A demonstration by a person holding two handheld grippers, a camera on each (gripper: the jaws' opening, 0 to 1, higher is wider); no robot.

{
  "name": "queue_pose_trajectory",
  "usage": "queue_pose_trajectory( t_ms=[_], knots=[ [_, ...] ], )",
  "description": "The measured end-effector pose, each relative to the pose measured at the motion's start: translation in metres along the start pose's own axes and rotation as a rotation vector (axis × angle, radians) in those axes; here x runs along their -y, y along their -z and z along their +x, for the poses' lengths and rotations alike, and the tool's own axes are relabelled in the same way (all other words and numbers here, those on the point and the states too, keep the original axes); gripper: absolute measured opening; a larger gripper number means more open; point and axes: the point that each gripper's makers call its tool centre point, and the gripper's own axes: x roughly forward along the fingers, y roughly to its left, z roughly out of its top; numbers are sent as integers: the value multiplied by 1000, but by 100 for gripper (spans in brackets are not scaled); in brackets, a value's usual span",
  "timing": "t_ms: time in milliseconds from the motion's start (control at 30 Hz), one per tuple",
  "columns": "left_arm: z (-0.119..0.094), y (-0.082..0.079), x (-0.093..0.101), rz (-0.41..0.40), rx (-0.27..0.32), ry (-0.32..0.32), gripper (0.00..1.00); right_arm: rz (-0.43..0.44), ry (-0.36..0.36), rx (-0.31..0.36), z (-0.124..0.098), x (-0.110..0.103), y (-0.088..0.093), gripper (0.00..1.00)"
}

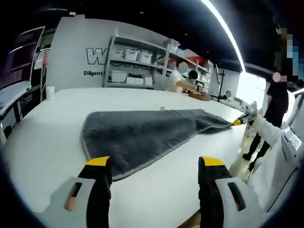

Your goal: Open the folded towel by lifting each exposed corner and separating the folded layers until the towel lies flat within the target outline without major curled edges

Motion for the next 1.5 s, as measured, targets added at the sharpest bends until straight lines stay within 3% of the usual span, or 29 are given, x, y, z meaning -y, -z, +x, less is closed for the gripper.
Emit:
queue_pose_trajectory(
  t_ms=[167,267,333,433,533,700,900,1200,1400,1500],
  knots=[
    [-2,2,0,3,-8,-4,73,28,-35,54,-3,-6,-9,2],
    [-2,3,0,0,-9,-3,73,65,-57,134,-7,-13,-27,18],
    [-3,3,0,0,-12,-5,74,70,-42,154,-12,-13,-35,32],
    [-2,4,-1,-1,-20,-13,75,5,10,216,-19,-12,-54,46],
    [2,9,-3,2,-43,-20,78,19,12,208,-24,-15,-63,54],
    [9,19,-3,13,-81,-27,79,29,21,142,-19,-25,-62,80],
    [14,20,-13,6,-81,-46,79,1,15,97,-9,-35,-62,96],
    [18,28,-46,12,-99,-159,70,-16,-21,107,4,-45,-73,99],
    [29,35,-51,17,-102,-166,54,-14,-45,108,14,-50,-76,97],
    [34,35,-60,64,-107,-202,43,-20,-51,117,17,-53,-80,94]
  ],
)
